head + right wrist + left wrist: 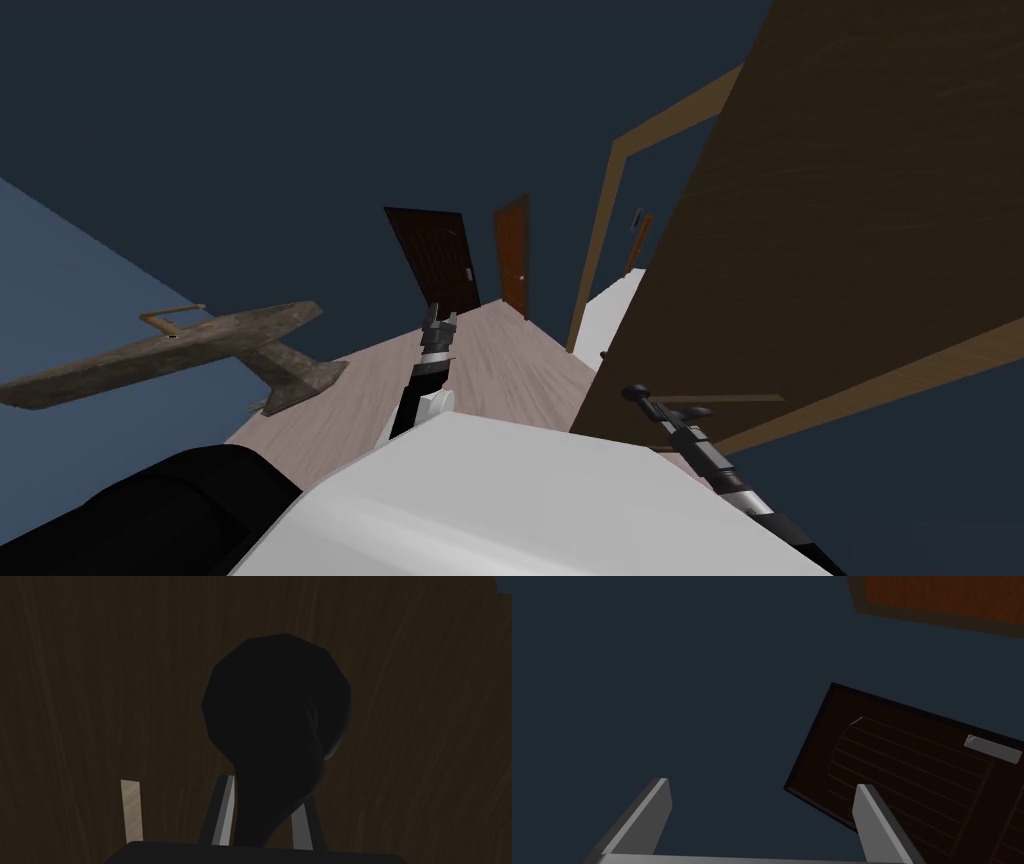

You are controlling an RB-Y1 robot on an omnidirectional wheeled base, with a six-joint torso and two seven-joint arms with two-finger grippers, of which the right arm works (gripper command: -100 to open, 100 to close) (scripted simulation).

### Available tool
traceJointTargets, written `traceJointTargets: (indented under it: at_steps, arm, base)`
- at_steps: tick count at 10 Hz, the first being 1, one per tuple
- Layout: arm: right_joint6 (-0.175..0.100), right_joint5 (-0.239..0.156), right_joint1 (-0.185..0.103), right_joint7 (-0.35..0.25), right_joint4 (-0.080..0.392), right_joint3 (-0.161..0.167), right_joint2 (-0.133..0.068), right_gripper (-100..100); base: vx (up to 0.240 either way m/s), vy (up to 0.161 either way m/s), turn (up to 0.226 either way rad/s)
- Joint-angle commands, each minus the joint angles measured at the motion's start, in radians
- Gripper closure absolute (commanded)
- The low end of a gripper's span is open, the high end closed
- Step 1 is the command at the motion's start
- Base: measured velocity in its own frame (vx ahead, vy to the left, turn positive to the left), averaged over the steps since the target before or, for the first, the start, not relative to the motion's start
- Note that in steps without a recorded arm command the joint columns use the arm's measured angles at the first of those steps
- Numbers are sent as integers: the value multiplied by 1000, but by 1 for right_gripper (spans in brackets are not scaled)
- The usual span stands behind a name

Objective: Pull the door open

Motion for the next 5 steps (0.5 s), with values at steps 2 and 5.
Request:
traceJointTargets:
  at_steps: [2, 5]
  arm:
    - [-8, -3, 4, -2, 0, -2, -9, 100]
    - [-13, -1, 2, -3, 5, 1, -6, 100]
  base:
    - [-199, -62, 141]
    - [-164, -66, 95]
